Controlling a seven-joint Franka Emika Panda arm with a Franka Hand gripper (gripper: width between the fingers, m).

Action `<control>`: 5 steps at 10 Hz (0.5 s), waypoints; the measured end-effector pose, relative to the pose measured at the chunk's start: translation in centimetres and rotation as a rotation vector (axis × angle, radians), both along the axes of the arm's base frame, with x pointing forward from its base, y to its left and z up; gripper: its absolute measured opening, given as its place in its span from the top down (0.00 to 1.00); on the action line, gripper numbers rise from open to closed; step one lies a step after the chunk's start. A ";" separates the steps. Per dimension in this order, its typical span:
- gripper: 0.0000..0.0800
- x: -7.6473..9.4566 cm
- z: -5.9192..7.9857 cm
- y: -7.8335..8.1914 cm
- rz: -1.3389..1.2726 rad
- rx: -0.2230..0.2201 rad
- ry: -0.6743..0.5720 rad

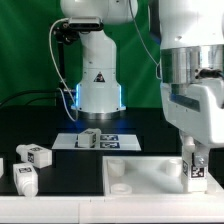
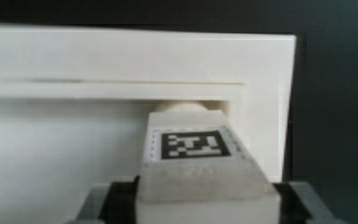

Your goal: Assemble one leg

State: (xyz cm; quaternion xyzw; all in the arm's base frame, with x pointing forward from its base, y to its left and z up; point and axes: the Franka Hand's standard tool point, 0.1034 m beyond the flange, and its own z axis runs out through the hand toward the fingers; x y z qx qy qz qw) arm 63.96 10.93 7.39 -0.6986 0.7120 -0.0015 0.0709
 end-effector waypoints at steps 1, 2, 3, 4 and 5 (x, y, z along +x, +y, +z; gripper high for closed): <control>0.54 0.0 -0.1 0.0 0.004 -0.002 0.001; 0.54 -0.1 -0.1 0.0 0.100 -0.018 -0.005; 0.35 0.0 -0.1 0.2 0.321 -0.048 -0.022; 0.24 0.3 0.0 0.2 0.544 -0.066 -0.048; 0.20 0.1 0.1 0.7 0.661 -0.059 -0.043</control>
Offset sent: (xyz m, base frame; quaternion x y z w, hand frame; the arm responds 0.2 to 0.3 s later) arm 0.0140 0.0238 0.0003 0.0058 -0.0702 -0.5391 0.8393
